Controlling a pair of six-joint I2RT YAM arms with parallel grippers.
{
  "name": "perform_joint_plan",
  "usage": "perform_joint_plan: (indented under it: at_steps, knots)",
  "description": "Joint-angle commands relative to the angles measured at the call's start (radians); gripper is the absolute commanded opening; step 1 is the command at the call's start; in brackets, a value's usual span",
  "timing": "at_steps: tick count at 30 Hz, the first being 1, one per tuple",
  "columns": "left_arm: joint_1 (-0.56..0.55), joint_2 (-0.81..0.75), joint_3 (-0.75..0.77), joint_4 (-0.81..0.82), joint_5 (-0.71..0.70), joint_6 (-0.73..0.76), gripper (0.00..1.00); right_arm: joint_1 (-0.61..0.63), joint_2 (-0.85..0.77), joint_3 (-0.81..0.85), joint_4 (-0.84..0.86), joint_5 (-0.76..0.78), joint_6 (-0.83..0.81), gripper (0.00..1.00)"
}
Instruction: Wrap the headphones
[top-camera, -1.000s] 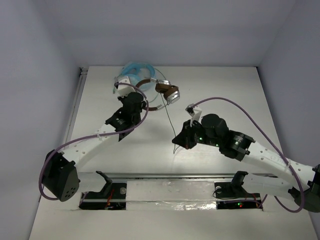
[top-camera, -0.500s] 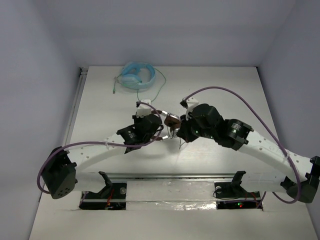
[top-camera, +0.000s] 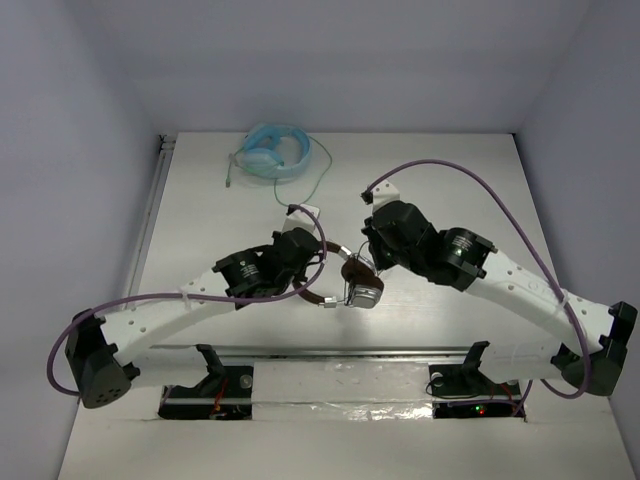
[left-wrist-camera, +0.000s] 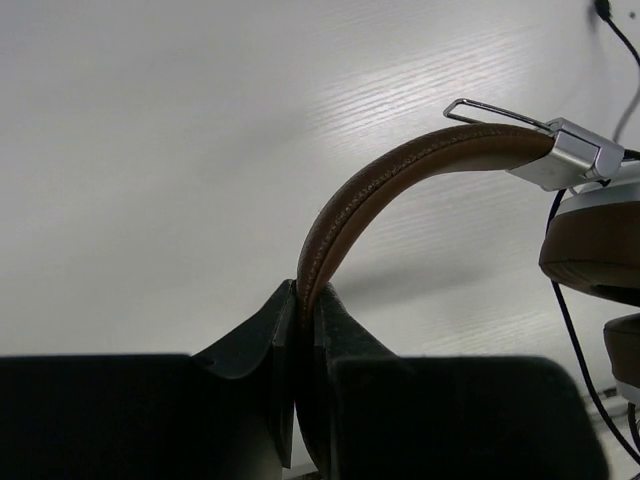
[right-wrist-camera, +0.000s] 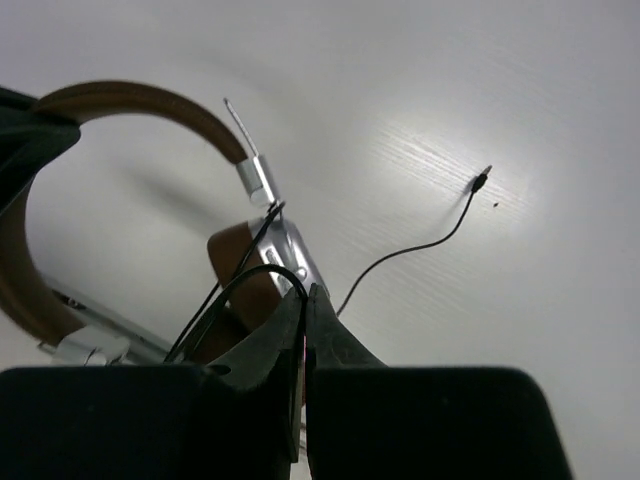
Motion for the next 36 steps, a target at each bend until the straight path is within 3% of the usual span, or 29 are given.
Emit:
perform_joint_plan:
  at_steps: [1, 5, 14, 19, 25, 29, 36]
  knots:
    - [-0.002, -0.048, 0.049, -0.025, 0.153, 0.107, 0.0, 0.008, 0.005, 0.039, 0.1, 0.126, -0.036, 0.0]
    - [-0.002, -0.088, 0.042, 0.003, 0.236, 0.122, 0.0, 0.008, 0.024, -0.008, 0.195, 0.175, -0.067, 0.0]
    - [0.019, -0.201, 0.028, 0.09, 0.431, 0.135, 0.0, -0.09, -0.024, -0.117, 0.376, 0.086, -0.055, 0.0]
    - [0.041, -0.249, 0.045, 0.105, 0.456, 0.132, 0.0, -0.159, -0.077, -0.206, 0.489, -0.097, -0.035, 0.09]
    - [0.06, -0.27, 0.083, 0.139, 0.466, 0.118, 0.0, -0.311, -0.185, -0.418, 0.862, -0.494, 0.067, 0.2]
    - [0.07, -0.273, 0.102, 0.197, 0.506, 0.104, 0.0, -0.32, -0.209, -0.565, 1.093, -0.59, 0.1, 0.27]
    - [0.088, -0.301, 0.151, 0.234, 0.459, 0.069, 0.0, -0.331, -0.2, -0.658, 1.227, -0.621, 0.108, 0.39]
